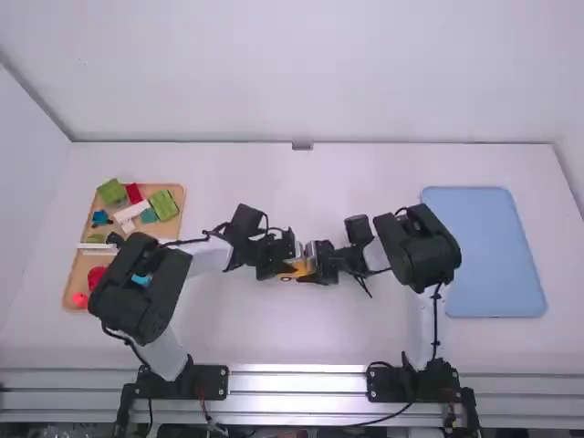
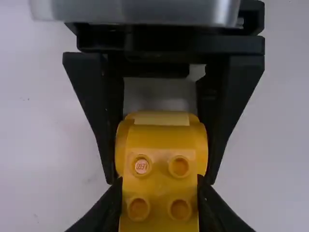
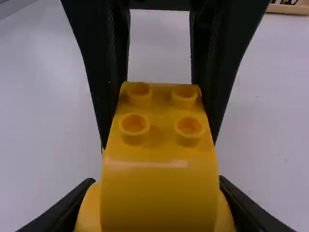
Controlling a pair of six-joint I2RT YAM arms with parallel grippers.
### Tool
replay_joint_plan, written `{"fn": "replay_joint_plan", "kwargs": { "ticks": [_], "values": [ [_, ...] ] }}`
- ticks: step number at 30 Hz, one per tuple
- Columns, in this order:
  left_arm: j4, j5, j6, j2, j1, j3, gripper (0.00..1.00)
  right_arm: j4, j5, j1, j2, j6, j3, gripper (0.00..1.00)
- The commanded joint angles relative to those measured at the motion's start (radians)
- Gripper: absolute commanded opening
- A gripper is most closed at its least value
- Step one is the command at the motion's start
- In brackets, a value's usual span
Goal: Assemble lego blocks to make yellow taxi
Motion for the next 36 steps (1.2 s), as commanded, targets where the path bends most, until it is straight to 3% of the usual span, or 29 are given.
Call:
{"fn": "replay_joint_plan", "kwargs": {
  "ticks": [1, 9, 12, 19, 22, 23, 25, 30, 33, 36],
  "values": [
    [0.008, -0.174, -0.026, 0.079, 0.007, -0.045, 0.19, -0.003, -0.006, 0.013, 0.014, 0.010, 0.004, 0.53],
    [0.042, -0.119, -0.021, 0.037, 0.042, -0.045, 0.35, -0.003, -0.006, 0.011, 0.014, 0.011, 0.003, 0.53],
    [0.044, -0.044, 0.002, 0.035, 0.067, -0.045, 0.47, -0.004, -0.006, 0.013, 0.014, 0.011, 0.004, 0.53],
    [0.051, 0.171, 0.079, 0.032, 0.164, -0.045, 0.51, -0.003, -0.006, 0.011, 0.014, 0.011, 0.003, 0.53],
    [0.047, 0.310, 0.118, 0.018, 0.219, -0.045, 0.77, -0.003, -0.006, 0.011, 0.014, 0.011, 0.006, 0.53],
    [0.048, 0.378, 0.136, 0.011, 0.248, -0.045, 0.99, -0.001, -0.006, 0.011, 0.013, 0.011, 0.005, 0.53],
    [0.054, 0.511, 0.158, -0.001, 0.317, -0.045, 0.99, 0.005, -0.014, 0.011, 0.013, 0.011, 0.005, 0.53],
    [0.107, 0.581, 0.057, -0.003, 0.425, -0.045, 0.99, 0.000, -0.016, -0.011, 0.002, 0.128, 0.026, 0.49],
    [0.155, 0.513, -0.106, -0.003, 0.468, -0.045, 0.99, -0.006, -0.018, -0.064, -0.065, 0.289, 0.029, 0.47],
    [0.188, 0.331, -0.268, -0.003, 0.468, -0.046, 0.99, -0.015, 0.000, -0.145, -0.181, 0.400, 0.004, 0.44]
  ]
}}
